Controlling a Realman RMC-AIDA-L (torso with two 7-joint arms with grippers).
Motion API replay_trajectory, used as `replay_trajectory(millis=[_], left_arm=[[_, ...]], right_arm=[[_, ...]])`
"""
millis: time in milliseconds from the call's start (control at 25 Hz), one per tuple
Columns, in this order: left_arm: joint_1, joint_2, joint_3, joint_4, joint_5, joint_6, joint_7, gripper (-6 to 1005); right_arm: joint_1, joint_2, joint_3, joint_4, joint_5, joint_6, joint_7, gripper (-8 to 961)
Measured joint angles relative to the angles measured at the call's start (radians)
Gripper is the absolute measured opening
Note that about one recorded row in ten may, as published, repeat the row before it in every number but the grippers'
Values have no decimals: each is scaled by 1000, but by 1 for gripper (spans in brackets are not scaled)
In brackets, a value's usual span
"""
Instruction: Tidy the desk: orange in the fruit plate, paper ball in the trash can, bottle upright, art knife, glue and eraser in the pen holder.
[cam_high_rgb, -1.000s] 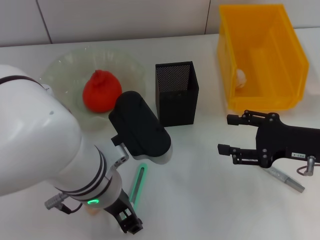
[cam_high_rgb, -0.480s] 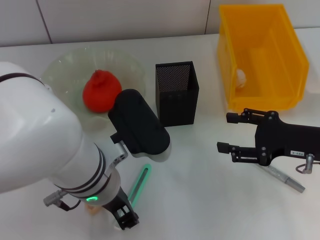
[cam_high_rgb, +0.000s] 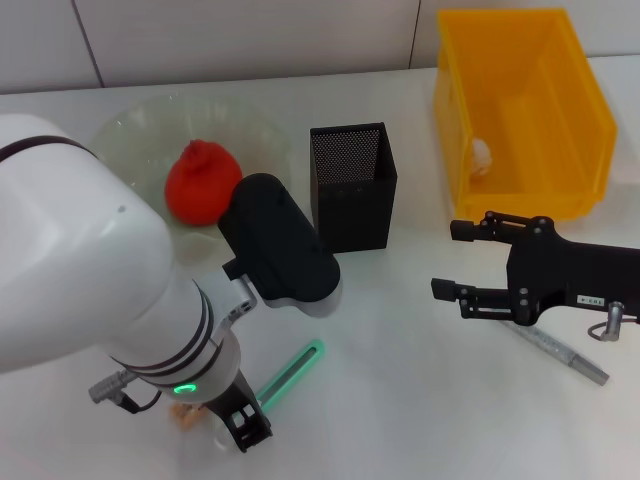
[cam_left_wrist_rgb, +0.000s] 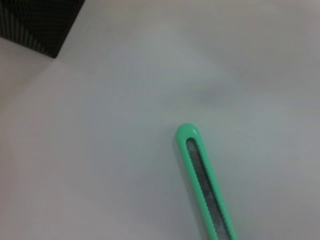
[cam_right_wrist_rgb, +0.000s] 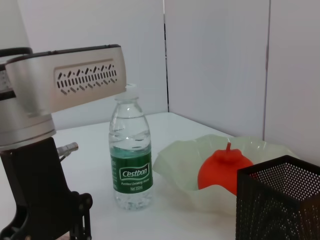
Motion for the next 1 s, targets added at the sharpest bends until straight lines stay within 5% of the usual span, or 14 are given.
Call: replay_trajectory(millis=[1000], left_arm=[[-22,1,-19,14,-6,11,2,189]], right_arm=[[23,-3,0,17,-3,14,-1,769]])
